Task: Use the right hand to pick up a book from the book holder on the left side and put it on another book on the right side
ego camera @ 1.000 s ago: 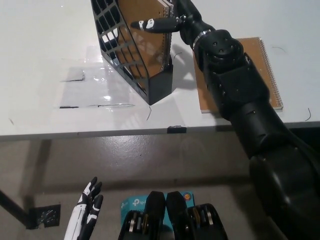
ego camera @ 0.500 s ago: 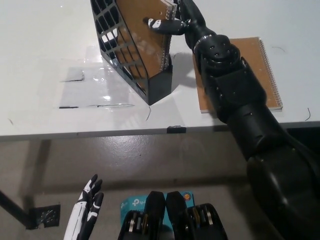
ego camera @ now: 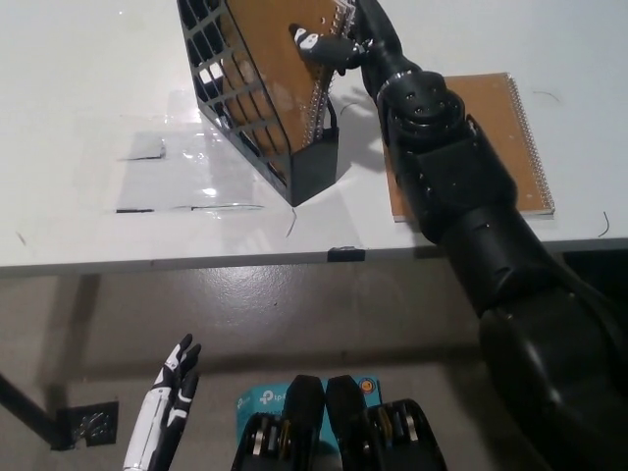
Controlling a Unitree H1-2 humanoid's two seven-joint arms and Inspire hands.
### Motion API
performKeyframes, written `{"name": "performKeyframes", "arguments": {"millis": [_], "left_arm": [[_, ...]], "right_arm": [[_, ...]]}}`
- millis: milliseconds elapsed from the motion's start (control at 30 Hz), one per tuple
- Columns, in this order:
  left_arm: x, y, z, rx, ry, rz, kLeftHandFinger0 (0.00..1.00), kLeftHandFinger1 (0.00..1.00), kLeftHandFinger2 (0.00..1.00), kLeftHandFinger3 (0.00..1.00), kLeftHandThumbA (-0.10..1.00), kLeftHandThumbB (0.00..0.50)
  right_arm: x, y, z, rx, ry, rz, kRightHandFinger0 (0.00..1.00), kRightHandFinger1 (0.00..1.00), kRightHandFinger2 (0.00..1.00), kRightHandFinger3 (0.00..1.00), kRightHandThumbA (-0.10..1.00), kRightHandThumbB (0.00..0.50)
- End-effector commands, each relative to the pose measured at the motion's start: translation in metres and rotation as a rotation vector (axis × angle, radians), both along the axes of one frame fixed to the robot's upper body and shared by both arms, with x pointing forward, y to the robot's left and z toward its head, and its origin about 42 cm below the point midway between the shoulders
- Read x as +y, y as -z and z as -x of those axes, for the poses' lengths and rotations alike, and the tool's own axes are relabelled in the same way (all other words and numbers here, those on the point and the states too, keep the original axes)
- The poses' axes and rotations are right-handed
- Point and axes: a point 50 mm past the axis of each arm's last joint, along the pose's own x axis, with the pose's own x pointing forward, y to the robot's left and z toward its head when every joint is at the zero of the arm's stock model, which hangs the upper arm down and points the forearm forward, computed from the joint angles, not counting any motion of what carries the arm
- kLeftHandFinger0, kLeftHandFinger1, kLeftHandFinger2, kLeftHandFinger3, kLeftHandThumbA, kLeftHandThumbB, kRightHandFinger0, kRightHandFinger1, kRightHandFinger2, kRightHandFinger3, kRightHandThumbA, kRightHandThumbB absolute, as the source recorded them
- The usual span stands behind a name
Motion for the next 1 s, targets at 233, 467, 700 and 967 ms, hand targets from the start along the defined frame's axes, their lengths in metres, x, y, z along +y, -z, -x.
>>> {"name": "performKeyframes", "arguments": {"millis": [233, 467, 700, 967], "left_arm": [[0.0, -0.006, -0.005, -0.054, 0.005, 0.024, 1.0, 1.0, 1.0, 1.0, 0.89, 0.118], [0.001, -0.007, -0.007, -0.063, 0.003, 0.004, 1.0, 1.0, 1.0, 1.0, 0.89, 0.114], [-0.001, -0.006, -0.005, -0.054, 0.01, -0.008, 1.0, 1.0, 1.0, 1.0, 0.91, 0.114], [0.0, -0.002, -0.002, -0.049, 0.007, 0.0, 1.0, 1.0, 1.0, 1.0, 0.89, 0.112]], "right_arm": [[0.005, -0.141, 0.007, -0.009, -0.147, -0.766, 0.0, 0.42, 0.91, 1.0, -0.1, 0.123], [-0.009, -0.208, 0.023, -0.008, -0.257, -0.97, 0.0, 0.17, 0.81, 1.0, -0.1, 0.087], [-0.011, -0.25, 0.045, -0.098, -0.301, -0.89, 0.0, 0.16, 0.82, 1.0, -0.1, 0.081], [-0.014, -0.299, 0.059, -0.168, -0.3, -0.869, 0.0, 0.19, 0.82, 1.0, -0.1, 0.097]]}}
